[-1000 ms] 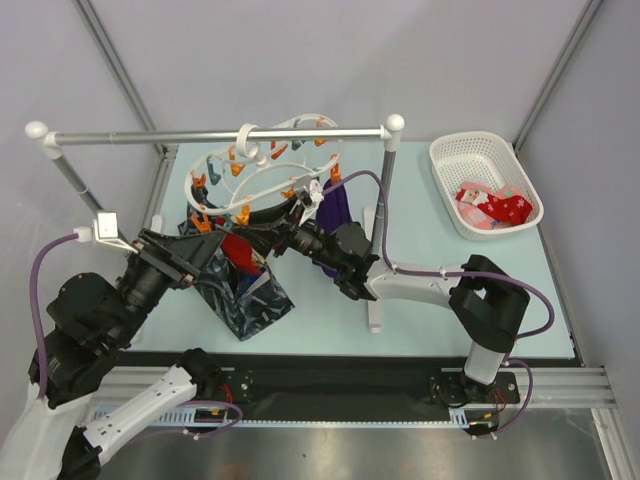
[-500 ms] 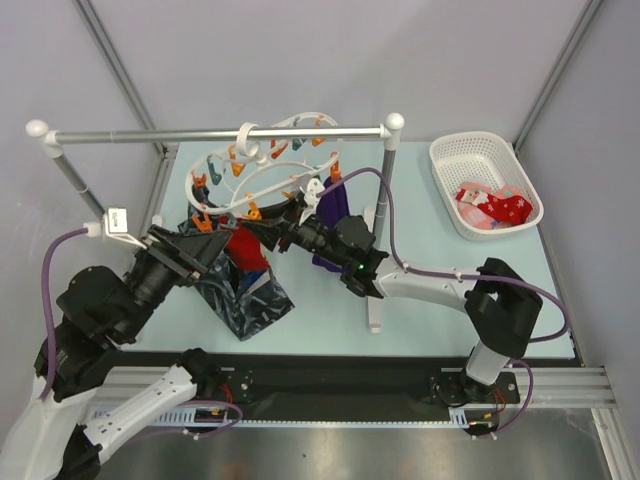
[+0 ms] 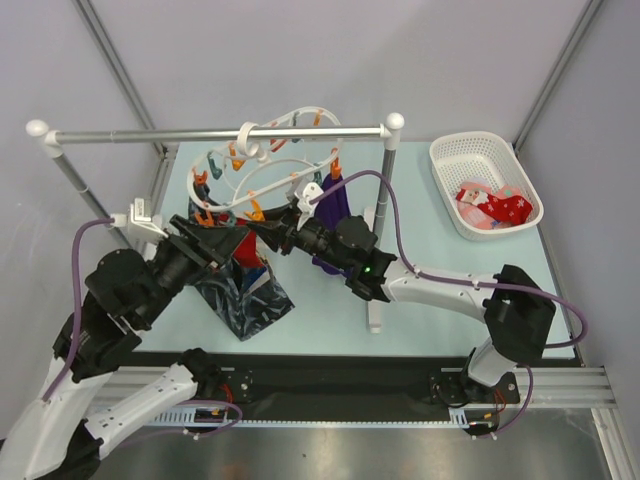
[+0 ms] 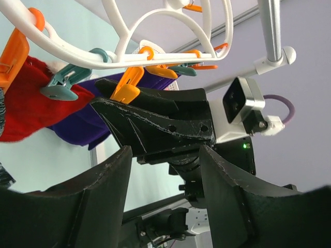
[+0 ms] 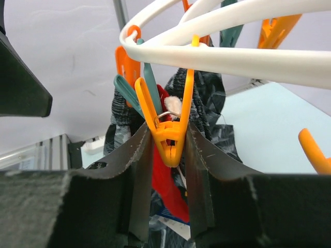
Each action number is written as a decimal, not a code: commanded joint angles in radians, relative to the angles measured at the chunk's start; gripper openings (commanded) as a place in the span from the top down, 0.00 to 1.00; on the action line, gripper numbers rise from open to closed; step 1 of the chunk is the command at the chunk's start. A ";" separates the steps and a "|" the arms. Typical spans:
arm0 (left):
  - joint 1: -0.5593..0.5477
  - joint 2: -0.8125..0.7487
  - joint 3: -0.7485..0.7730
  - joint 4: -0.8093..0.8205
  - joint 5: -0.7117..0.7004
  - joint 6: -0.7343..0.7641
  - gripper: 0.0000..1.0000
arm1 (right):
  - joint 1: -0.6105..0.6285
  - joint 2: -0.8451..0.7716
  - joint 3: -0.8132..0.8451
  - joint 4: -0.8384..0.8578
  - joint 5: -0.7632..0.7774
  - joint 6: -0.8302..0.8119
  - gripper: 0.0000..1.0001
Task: Clip the socks to the hanger
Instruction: Open the clamp at the hanger.
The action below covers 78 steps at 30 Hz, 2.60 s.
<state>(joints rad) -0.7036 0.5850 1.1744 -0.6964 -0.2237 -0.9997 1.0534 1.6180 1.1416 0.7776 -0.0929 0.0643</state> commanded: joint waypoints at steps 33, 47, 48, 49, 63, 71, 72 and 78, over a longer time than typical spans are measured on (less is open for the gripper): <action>-0.057 0.314 0.231 -0.144 -0.310 -0.174 0.46 | 0.157 -0.081 0.118 -0.195 0.430 -0.710 1.00; -0.117 0.365 0.241 -0.161 -0.431 -0.192 0.47 | 0.194 -0.067 0.109 -0.144 0.490 -0.788 1.00; -0.117 0.365 0.241 -0.160 -0.437 -0.191 0.48 | 0.197 -0.066 0.109 -0.141 0.493 -0.791 1.00; -0.119 0.365 0.240 -0.161 -0.440 -0.191 0.49 | 0.200 -0.064 0.109 -0.136 0.496 -0.796 1.00; -0.119 0.346 0.205 -0.094 -0.442 -0.160 0.78 | 0.220 -0.046 0.106 -0.101 0.542 -0.827 0.97; -0.119 0.317 0.151 -0.041 -0.422 -0.137 1.00 | 0.220 -0.076 0.080 -0.103 0.597 -0.778 0.44; -0.119 0.319 0.148 -0.041 -0.419 -0.136 1.00 | 0.221 -0.087 0.075 -0.107 0.607 -0.770 0.34; -0.119 0.317 0.140 -0.023 -0.411 -0.108 1.00 | 0.220 -0.200 0.029 -0.230 0.679 -0.648 0.13</action>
<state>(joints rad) -0.8188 0.9092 1.3235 -0.7387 -0.6258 -1.1419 1.2697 1.5211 1.1812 0.5858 0.5205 -0.6716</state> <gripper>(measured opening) 0.058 0.861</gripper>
